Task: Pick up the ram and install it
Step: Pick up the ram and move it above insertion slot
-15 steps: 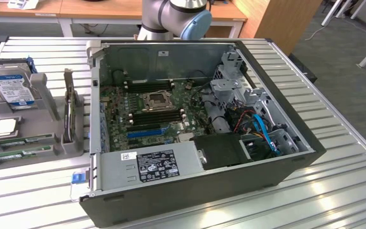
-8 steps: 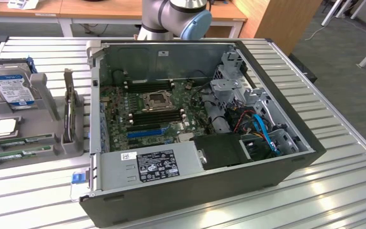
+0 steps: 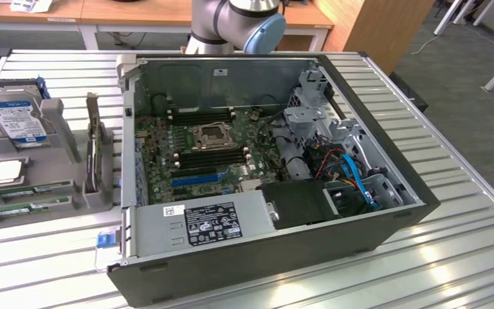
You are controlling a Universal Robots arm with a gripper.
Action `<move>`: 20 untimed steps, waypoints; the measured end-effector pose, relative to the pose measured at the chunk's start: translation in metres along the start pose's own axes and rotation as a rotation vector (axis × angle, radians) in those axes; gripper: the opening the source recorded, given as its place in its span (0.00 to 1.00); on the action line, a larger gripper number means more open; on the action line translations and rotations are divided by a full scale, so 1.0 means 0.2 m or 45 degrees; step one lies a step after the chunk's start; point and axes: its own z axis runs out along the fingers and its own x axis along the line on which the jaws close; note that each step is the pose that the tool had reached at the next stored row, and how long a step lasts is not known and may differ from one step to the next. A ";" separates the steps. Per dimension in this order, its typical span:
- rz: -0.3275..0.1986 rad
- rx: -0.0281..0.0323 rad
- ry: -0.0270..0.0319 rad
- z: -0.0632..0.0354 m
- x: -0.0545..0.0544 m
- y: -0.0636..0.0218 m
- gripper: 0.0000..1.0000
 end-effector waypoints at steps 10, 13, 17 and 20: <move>-0.036 -0.0009 0.0017 0.000 0.00 0.000 0.10; -0.036 -0.0008 0.0017 0.000 0.00 0.000 0.10; -0.036 -0.0008 0.0017 0.000 0.00 0.000 0.10; -0.036 -0.0008 0.0017 0.000 0.00 0.000 0.16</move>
